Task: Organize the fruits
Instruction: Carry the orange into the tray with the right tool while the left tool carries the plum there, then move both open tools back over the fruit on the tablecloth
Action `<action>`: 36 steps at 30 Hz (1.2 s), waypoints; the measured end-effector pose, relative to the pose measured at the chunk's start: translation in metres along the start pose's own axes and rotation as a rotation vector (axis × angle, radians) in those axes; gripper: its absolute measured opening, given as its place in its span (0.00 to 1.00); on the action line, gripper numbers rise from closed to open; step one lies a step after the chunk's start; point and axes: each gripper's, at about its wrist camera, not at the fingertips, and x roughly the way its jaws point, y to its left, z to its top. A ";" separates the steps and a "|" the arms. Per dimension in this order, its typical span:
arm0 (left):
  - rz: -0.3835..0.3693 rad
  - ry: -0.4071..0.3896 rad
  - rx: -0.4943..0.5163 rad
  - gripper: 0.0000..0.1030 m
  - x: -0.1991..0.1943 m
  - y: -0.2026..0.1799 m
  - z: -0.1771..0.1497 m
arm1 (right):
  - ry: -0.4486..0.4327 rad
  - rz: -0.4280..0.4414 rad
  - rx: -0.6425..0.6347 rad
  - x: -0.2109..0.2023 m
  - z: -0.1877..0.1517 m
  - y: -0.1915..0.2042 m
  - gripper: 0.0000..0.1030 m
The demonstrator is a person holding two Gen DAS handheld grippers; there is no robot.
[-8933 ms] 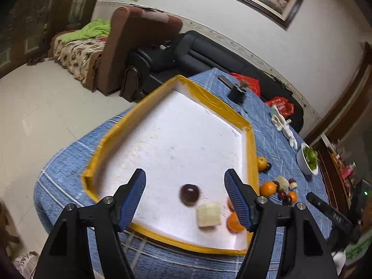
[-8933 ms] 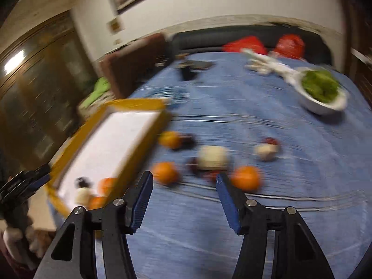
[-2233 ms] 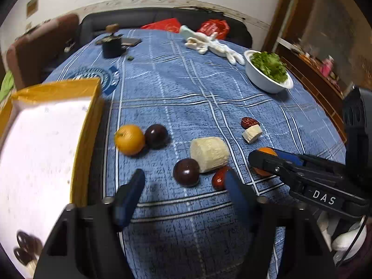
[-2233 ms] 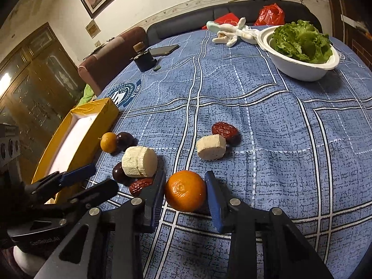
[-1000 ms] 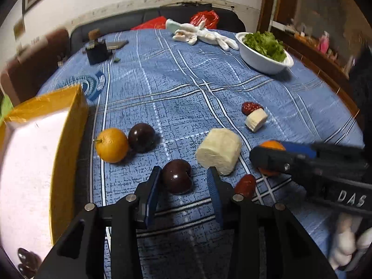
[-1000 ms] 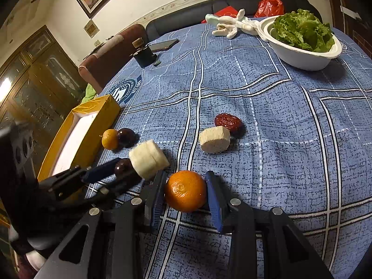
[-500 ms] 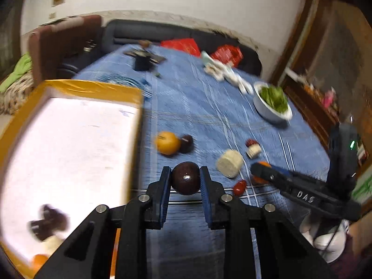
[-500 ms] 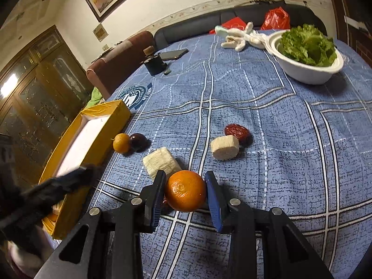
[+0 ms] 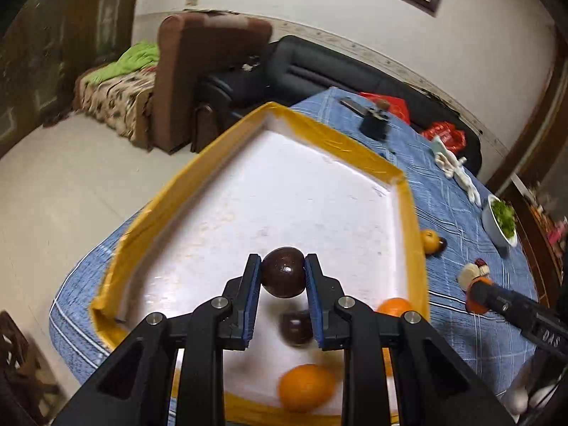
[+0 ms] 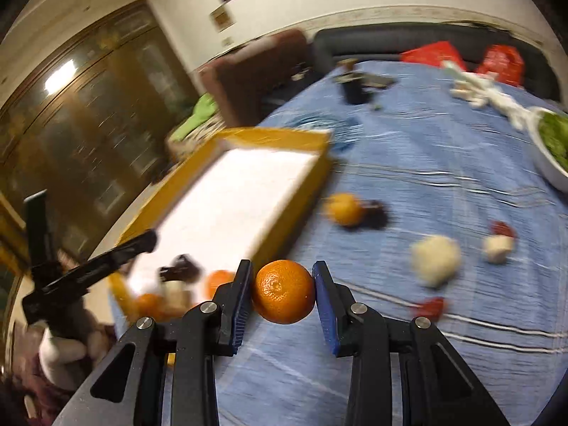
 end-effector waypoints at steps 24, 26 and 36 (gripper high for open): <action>-0.096 -0.034 -0.142 0.69 -0.019 0.038 0.005 | 0.110 0.005 -0.048 0.079 0.021 0.063 0.55; -0.060 -0.025 -0.140 0.75 -0.020 0.033 0.005 | 0.096 -0.001 -0.036 0.071 0.020 0.058 0.55; 0.047 -0.047 0.029 0.82 -0.034 -0.026 -0.011 | 0.025 -0.041 0.037 0.027 0.001 0.021 0.62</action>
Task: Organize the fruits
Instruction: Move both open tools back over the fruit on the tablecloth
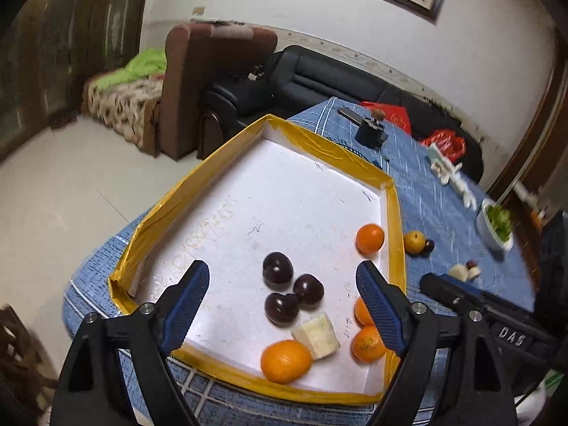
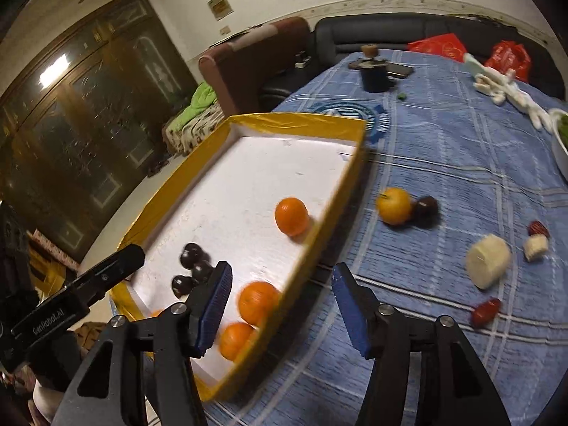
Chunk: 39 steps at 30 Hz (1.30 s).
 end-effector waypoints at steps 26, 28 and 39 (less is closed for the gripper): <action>-0.081 0.020 0.191 0.82 -0.017 -0.077 -0.018 | -0.103 -0.137 0.238 -0.071 -0.033 -0.134 0.64; -0.102 0.011 0.182 0.82 -0.017 -0.076 -0.019 | -0.115 -0.169 0.252 -0.076 -0.032 -0.144 0.64; -0.179 0.083 0.251 0.82 0.004 -0.109 -0.030 | -0.081 -0.207 0.246 -0.057 -0.018 -0.163 0.64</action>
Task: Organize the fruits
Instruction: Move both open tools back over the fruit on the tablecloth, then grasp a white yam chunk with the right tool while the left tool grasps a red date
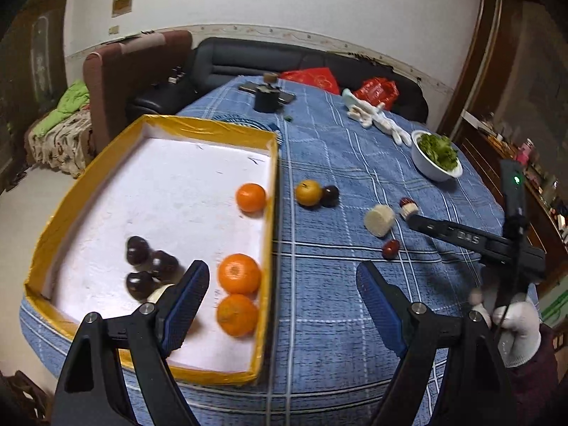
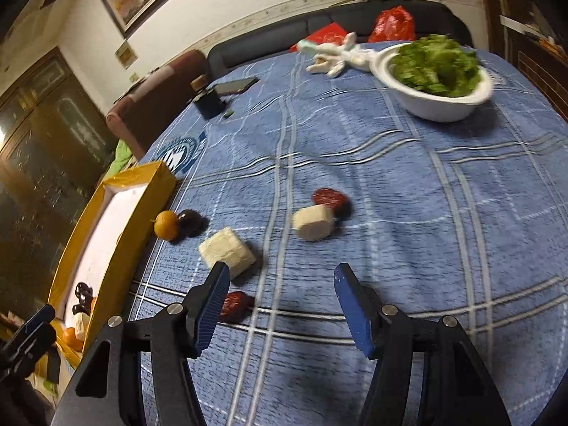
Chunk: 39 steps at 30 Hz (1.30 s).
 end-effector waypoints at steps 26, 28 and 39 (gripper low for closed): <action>-0.165 0.179 0.176 0.59 0.081 -0.085 0.001 | -0.080 0.082 -0.068 0.009 0.026 0.012 0.43; -0.164 0.189 0.209 0.46 0.092 -0.097 0.004 | -0.084 0.082 -0.035 0.007 0.028 0.002 0.43; -0.145 0.207 0.353 0.43 0.136 -0.132 0.008 | -0.085 0.108 0.043 0.002 0.033 -0.015 0.43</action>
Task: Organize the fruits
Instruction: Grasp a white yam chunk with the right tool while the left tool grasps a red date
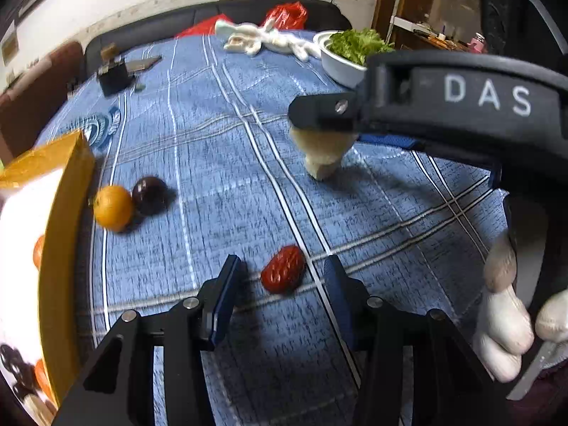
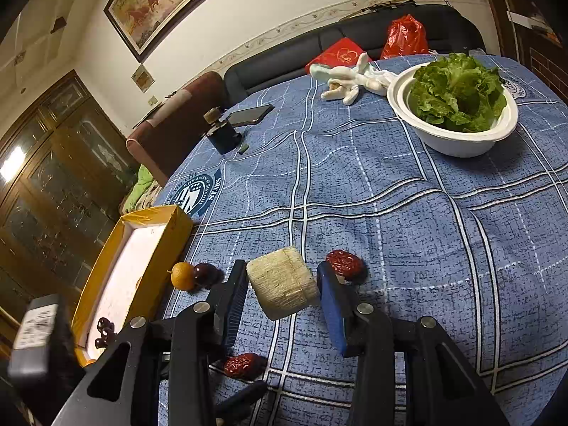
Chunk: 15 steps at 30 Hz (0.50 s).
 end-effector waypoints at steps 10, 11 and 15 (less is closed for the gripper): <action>0.010 -0.057 -0.091 0.22 -0.017 0.018 -0.009 | 0.020 -0.014 -0.012 0.006 -0.004 0.000 0.43; 0.007 -0.073 -0.122 0.22 -0.024 0.025 -0.012 | 0.022 -0.013 -0.017 0.007 -0.005 0.001 0.43; 0.017 -0.127 -0.219 0.22 -0.055 0.052 -0.023 | 0.037 -0.006 -0.046 0.010 -0.009 0.009 0.43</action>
